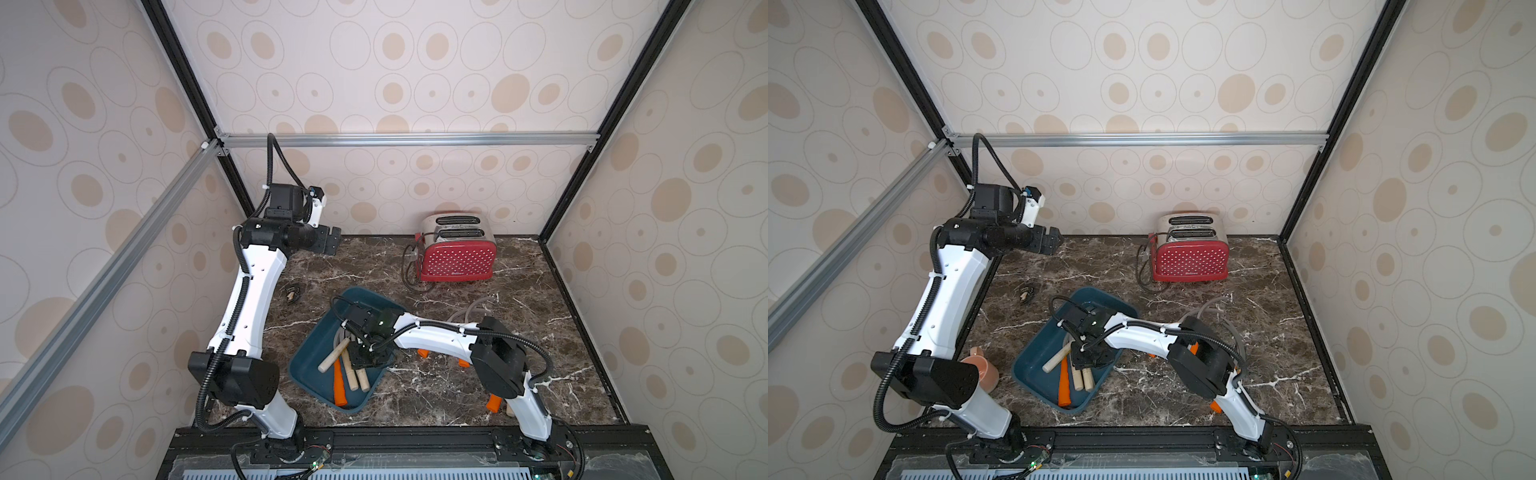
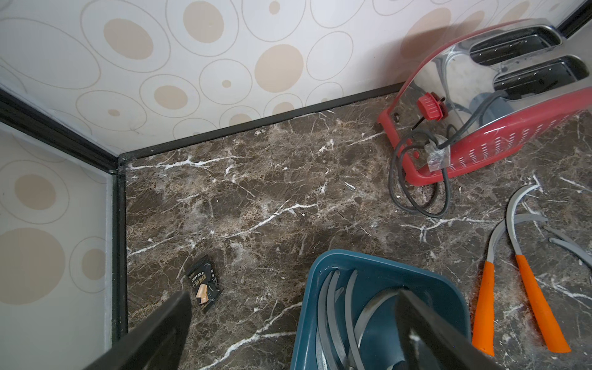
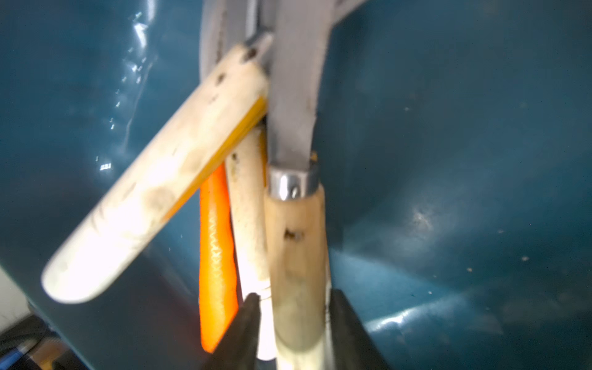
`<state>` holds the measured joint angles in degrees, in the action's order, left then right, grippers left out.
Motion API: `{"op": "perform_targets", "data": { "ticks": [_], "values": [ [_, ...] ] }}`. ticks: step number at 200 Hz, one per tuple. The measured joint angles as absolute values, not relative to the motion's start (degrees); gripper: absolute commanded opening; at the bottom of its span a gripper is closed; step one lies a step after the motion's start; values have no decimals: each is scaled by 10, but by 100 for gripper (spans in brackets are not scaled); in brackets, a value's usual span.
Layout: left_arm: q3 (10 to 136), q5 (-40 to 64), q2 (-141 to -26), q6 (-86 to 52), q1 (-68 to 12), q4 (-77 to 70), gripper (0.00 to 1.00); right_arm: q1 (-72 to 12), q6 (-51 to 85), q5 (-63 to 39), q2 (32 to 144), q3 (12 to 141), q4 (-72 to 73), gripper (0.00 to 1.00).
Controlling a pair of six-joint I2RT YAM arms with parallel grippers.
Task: Put small sickles into storage boxes
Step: Place the sickle in the storage box.
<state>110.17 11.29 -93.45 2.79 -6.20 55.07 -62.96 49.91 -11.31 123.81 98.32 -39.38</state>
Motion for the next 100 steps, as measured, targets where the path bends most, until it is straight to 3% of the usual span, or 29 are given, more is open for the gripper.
{"op": "perform_targets", "data": {
  "ticks": [100],
  "values": [
    [1140, 120, -944, 28, -62, 554, 99, -625, 459, -64, 1218, 995, -428, 52]
  ]
}}
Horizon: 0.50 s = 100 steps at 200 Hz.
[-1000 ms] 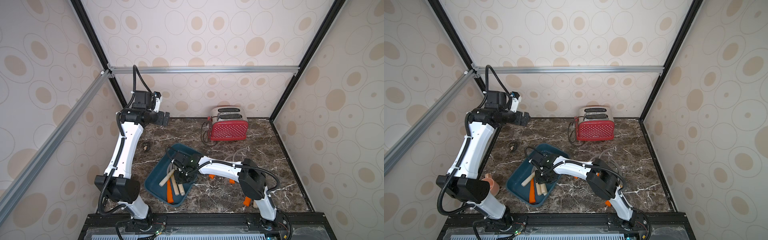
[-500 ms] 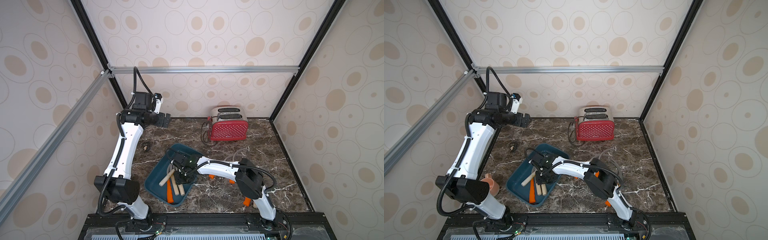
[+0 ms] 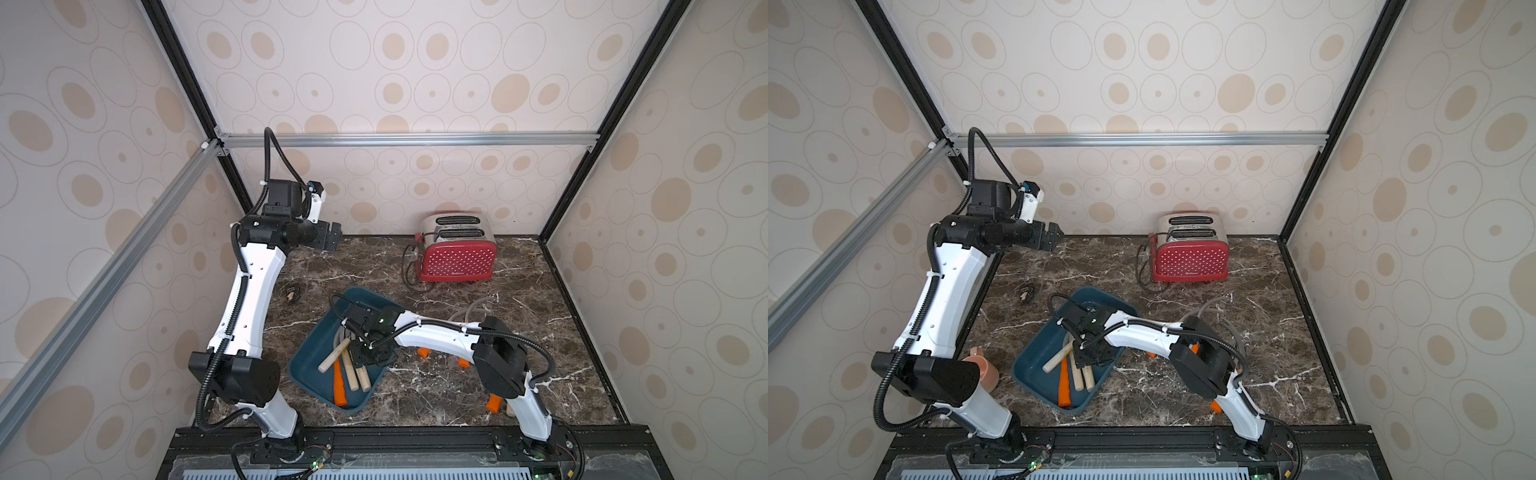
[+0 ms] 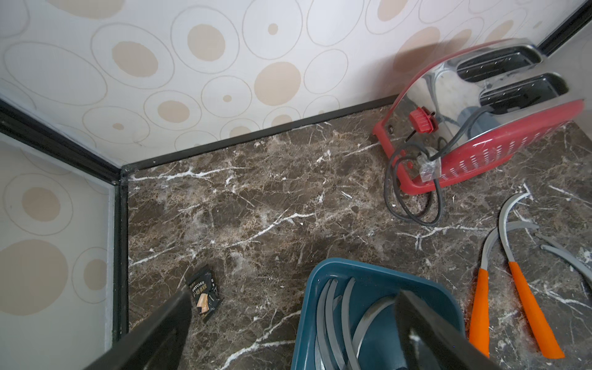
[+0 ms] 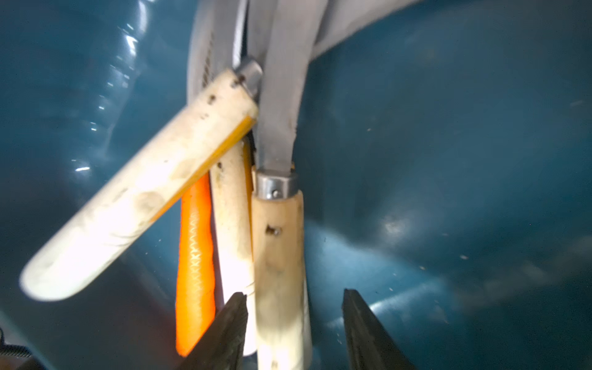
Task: Put small sickles into storage boxes
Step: Place the sickle in the storage box.
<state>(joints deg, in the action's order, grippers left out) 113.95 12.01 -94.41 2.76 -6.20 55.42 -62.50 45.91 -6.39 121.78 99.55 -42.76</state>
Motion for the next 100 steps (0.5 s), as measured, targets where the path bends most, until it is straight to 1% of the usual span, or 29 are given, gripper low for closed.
{"op": "perform_targets", "data": {
  "ticks": [63, 82, 100],
  "values": [
    [1155, 131, -955, 29, -62, 561, 99, -595, 421, -15, 1085, 957, -425, 52],
    [1153, 142, -955, 36, -62, 563, 99, -579, 414, 8, 1032, 913, -423, 50],
    [1151, 155, -955, 48, -65, 564, 99, -547, 413, 23, 972, 848, -421, 49]
  ]
}}
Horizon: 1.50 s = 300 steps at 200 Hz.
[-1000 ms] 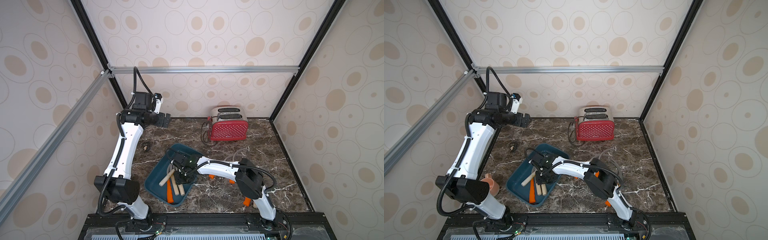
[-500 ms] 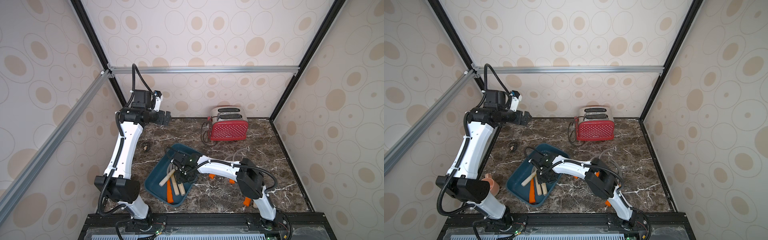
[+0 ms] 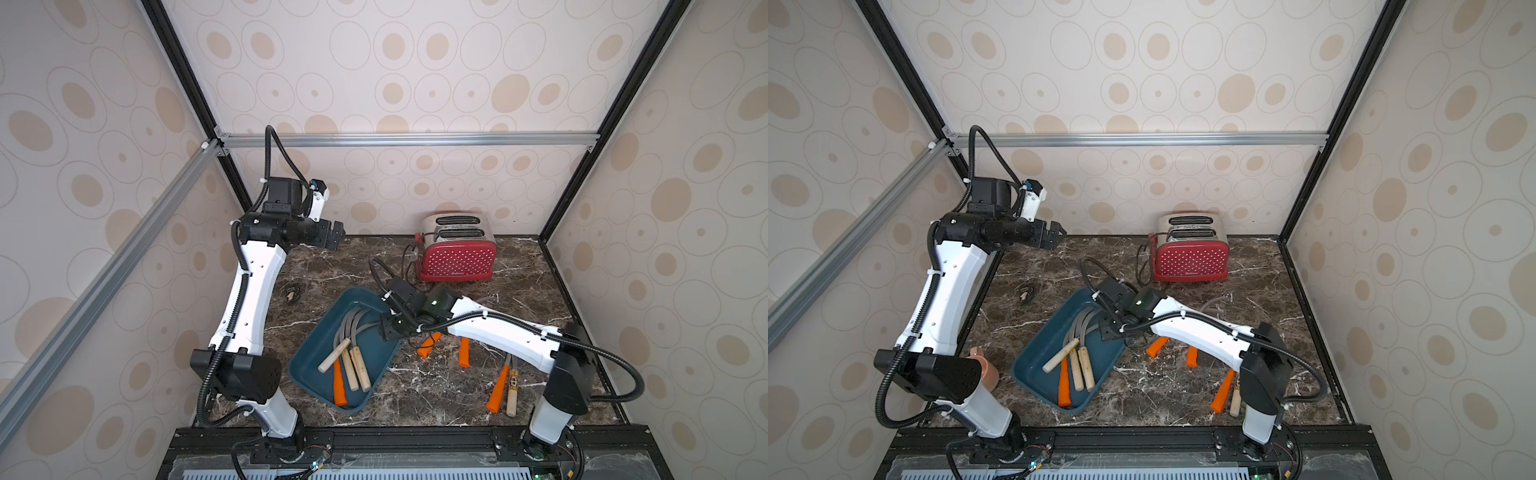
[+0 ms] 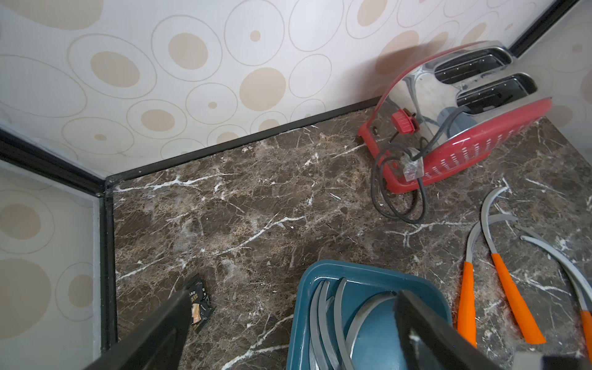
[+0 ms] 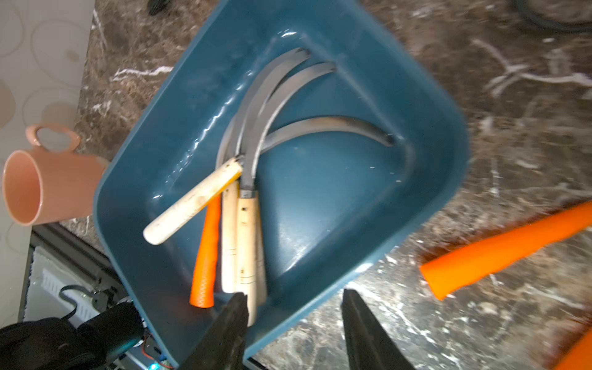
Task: Put small sickles into storage boxes
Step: Place the sickle in the storage box, then pick up the sickle at the center of the board.
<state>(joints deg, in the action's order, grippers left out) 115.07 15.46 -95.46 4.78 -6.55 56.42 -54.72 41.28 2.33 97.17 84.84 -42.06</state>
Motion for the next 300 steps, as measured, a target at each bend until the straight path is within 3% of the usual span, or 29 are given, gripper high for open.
{"op": "perform_targets", "data": {
  "ticks": [46, 113, 163, 300],
  "values": [
    [1117, 147, -955, 95, -122, 578, 99, -421, 429, 58, 824, 652, -421, 44],
    [1107, 168, -980, 116, -157, 591, 99, -340, 468, 77, 719, 503, -451, 37],
    [1078, 166, -986, 116, -158, 589, 99, -337, 482, 50, 735, 467, -446, 36],
    [1026, 162, -986, 116, -158, 555, 99, -308, 492, 49, 730, 455, -448, 43]
  ]
}}
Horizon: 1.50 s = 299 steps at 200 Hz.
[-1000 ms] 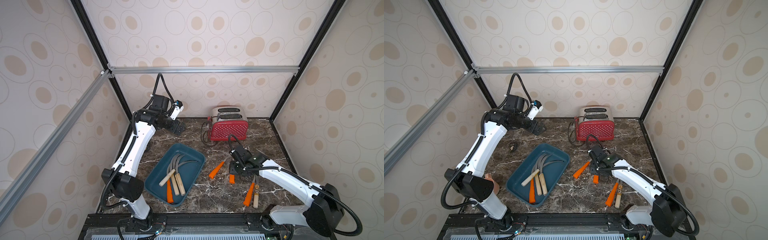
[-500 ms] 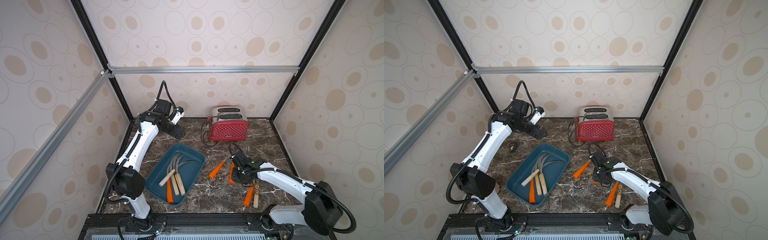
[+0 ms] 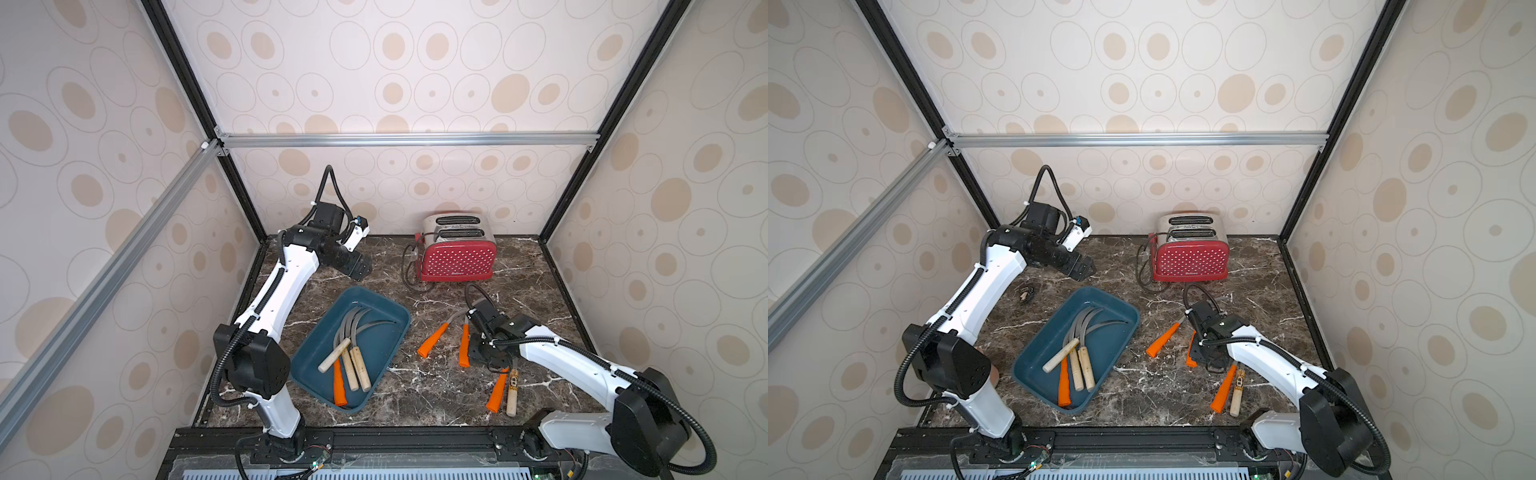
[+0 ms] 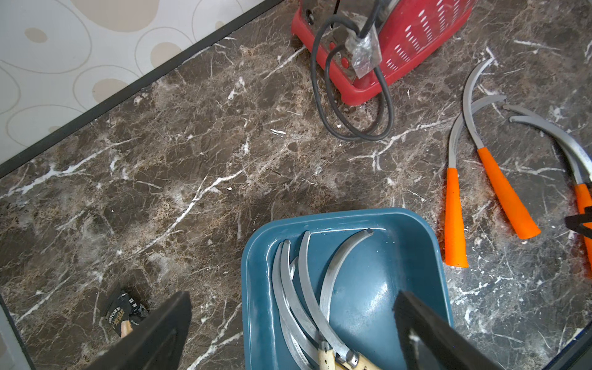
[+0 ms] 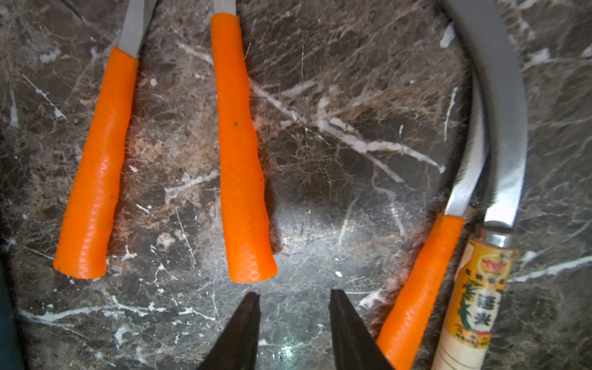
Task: Put small sickles into storage boxes
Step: Pick up the sickle at the center of the board.
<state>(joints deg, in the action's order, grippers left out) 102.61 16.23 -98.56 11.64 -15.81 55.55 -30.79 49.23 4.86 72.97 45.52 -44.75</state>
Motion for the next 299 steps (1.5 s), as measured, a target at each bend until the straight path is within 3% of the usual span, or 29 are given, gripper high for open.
{"op": "perform_targets", "data": {
  "ticks": [299],
  "values": [
    [992, 140, -969, 117, -158, 523, 99, -284, 460, -28, 887, 495, -364, 47]
  ]
}}
